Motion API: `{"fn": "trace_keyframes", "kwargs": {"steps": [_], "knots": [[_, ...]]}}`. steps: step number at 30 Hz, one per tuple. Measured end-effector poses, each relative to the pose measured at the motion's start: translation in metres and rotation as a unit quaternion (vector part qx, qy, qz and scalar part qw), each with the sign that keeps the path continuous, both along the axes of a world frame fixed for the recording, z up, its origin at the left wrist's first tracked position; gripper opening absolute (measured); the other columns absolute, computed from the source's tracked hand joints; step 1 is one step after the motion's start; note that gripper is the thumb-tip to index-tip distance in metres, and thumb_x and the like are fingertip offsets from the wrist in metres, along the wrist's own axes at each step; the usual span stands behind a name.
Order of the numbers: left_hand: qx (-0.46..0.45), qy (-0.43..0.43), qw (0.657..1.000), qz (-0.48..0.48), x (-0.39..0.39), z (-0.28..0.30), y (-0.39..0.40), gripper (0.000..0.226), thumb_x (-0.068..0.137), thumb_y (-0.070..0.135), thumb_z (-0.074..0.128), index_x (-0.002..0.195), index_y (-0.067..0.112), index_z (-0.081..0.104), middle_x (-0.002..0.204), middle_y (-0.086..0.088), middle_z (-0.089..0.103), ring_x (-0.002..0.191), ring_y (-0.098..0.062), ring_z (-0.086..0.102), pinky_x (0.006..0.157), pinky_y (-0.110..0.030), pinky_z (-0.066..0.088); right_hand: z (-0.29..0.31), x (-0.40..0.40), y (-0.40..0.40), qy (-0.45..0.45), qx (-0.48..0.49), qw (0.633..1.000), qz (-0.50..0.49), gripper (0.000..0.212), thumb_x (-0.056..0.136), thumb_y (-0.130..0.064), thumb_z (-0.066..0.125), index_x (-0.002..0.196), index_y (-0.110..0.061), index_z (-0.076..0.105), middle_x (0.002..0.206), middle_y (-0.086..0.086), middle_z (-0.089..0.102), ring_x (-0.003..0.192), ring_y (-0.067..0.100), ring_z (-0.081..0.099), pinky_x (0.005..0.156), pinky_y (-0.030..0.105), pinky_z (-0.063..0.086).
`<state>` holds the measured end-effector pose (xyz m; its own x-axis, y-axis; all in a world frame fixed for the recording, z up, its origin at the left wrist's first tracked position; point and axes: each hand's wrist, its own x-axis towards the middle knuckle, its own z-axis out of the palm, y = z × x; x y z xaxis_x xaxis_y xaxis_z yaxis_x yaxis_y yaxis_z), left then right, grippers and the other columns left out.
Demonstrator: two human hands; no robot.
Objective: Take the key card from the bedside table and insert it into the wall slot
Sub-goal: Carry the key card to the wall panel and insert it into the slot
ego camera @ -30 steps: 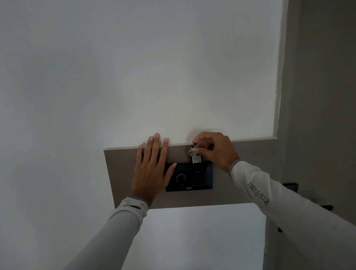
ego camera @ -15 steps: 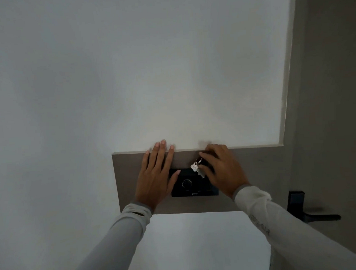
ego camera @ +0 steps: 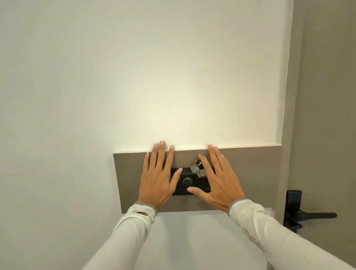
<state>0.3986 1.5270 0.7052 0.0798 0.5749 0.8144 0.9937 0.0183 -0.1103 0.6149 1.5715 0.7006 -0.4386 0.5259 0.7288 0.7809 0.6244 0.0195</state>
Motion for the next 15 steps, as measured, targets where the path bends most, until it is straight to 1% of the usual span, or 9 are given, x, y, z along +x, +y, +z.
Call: {"fn": "trace_keyframes", "kwargs": {"steps": [2, 4, 7, 10, 13, 15], "knots": [[-0.009, -0.007, 1.0, -0.001, 0.002, 0.001, -0.002, 0.074, 0.108, 0.056, 0.028, 0.169, 0.015, 0.022, 0.178, -0.019, 0.018, 0.165, -0.037, 0.015, 0.133, -0.058, 0.024, 0.002, 0.003, 0.0, -0.01, -0.003, 1.0, -0.002, 0.103, 0.08, -0.087, 0.035, 0.157, -0.019, 0.024, 0.17, 0.012, 0.006, 0.158, 0.027, 0.002, 0.127, 0.05, 0.018], [-0.015, -0.006, 1.0, 0.0, 0.002, 0.001, -0.006, 0.075, 0.107, 0.056, 0.029, 0.168, 0.013, 0.026, 0.176, -0.021, 0.02, 0.164, -0.038, 0.017, 0.131, -0.058, 0.026, 0.004, 0.005, -0.001, -0.018, -0.004, 1.0, -0.003, 0.105, 0.08, -0.088, 0.034, 0.158, -0.019, 0.021, 0.17, 0.012, 0.005, 0.158, 0.027, 0.001, 0.127, 0.051, 0.016], [-0.025, 0.007, 1.0, 0.011, -0.001, -0.004, -0.019, 0.075, 0.106, 0.056, 0.03, 0.165, 0.01, 0.032, 0.174, -0.022, 0.026, 0.161, -0.039, 0.024, 0.128, -0.062, 0.032, 0.007, 0.003, -0.004, -0.031, -0.008, 0.999, -0.008, 0.108, 0.078, -0.09, 0.032, 0.158, -0.018, 0.021, 0.17, 0.013, 0.005, 0.157, 0.028, 0.001, 0.127, 0.051, 0.014], [-0.033, 0.046, 0.998, 0.034, -0.006, -0.011, -0.034, 0.074, 0.106, 0.056, 0.03, 0.164, 0.01, 0.036, 0.172, -0.022, 0.031, 0.16, -0.038, 0.029, 0.124, -0.063, 0.04, 0.01, 0.004, -0.006, -0.049, -0.018, 0.998, -0.019, 0.111, 0.076, -0.092, 0.028, 0.159, -0.019, 0.018, 0.17, 0.013, 0.002, 0.157, 0.028, -0.003, 0.128, 0.05, 0.011], [-0.029, 0.063, 0.996, 0.062, -0.008, -0.007, -0.05, 0.075, 0.106, 0.057, 0.031, 0.162, 0.009, 0.04, 0.17, -0.023, 0.035, 0.157, -0.039, 0.034, 0.122, -0.062, 0.043, 0.018, 0.008, -0.012, -0.074, -0.046, 0.995, -0.038, 0.112, 0.074, -0.093, 0.023, 0.16, -0.022, 0.01, 0.17, 0.011, -0.004, 0.157, 0.027, -0.009, 0.129, 0.049, 0.005], [-0.03, 0.057, 0.996, 0.066, -0.009, 0.002, -0.06, 0.075, 0.106, 0.057, 0.031, 0.163, 0.01, 0.039, 0.171, -0.023, 0.035, 0.158, -0.039, 0.034, 0.123, -0.062, 0.041, 0.028, 0.009, -0.016, -0.089, -0.066, 0.993, -0.035, 0.113, 0.074, -0.092, 0.025, 0.159, -0.023, 0.001, 0.17, 0.011, -0.007, 0.157, 0.026, -0.009, 0.129, 0.046, 0.002]]}}
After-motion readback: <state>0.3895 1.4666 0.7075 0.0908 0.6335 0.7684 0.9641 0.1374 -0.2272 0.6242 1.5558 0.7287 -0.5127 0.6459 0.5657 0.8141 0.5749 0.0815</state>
